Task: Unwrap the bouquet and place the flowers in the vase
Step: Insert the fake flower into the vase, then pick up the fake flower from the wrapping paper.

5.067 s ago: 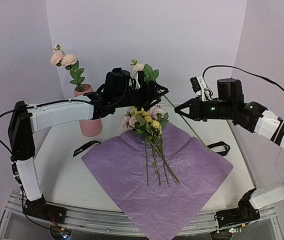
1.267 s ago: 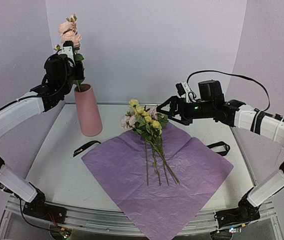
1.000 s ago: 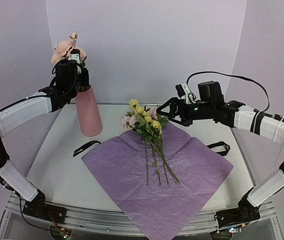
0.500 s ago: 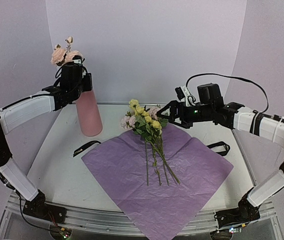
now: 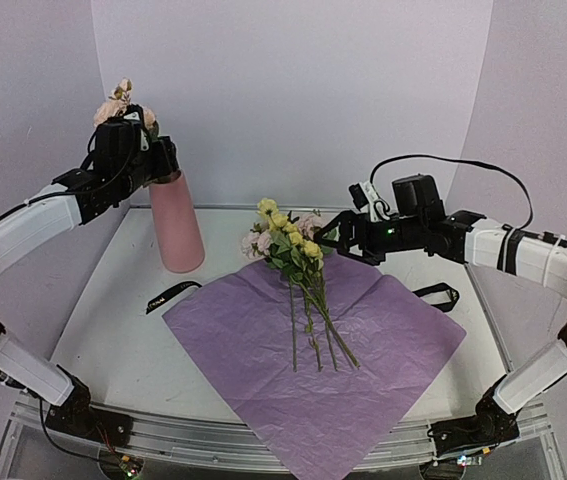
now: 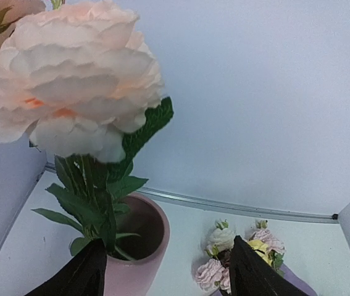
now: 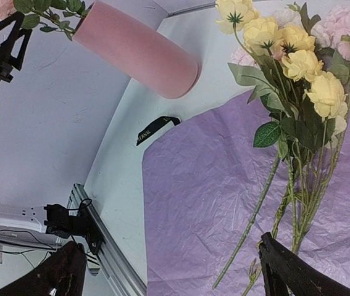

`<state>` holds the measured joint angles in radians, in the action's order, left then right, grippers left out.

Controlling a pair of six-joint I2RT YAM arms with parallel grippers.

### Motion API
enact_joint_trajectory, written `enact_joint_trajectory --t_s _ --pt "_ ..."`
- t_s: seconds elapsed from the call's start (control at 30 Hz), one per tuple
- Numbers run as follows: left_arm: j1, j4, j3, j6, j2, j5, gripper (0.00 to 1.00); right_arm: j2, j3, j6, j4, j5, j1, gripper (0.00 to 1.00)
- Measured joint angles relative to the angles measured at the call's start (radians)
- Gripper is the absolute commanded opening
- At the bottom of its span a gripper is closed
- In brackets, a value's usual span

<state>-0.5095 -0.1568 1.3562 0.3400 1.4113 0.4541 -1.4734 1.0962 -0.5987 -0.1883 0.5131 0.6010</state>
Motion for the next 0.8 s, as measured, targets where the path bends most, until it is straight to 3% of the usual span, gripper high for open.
enact_joint_trajectory --t_s 0.23,0.53,0.8 --pt "0.0 -0.05 -0.049 0.087 -0.044 -0.062 0.71 0.0 -0.02 0.0 0.003 -0.004 0.0 0.98" --pt "0.0 -0.102 -0.088 0.242 -0.055 -0.211 0.89 -0.007 -0.021 0.003 0.067 -0.058 0.0 0.98" --pt "-0.025 -0.121 -0.138 0.474 0.014 -0.395 0.88 -0.086 -0.021 0.054 0.163 -0.098 0.0 0.98"
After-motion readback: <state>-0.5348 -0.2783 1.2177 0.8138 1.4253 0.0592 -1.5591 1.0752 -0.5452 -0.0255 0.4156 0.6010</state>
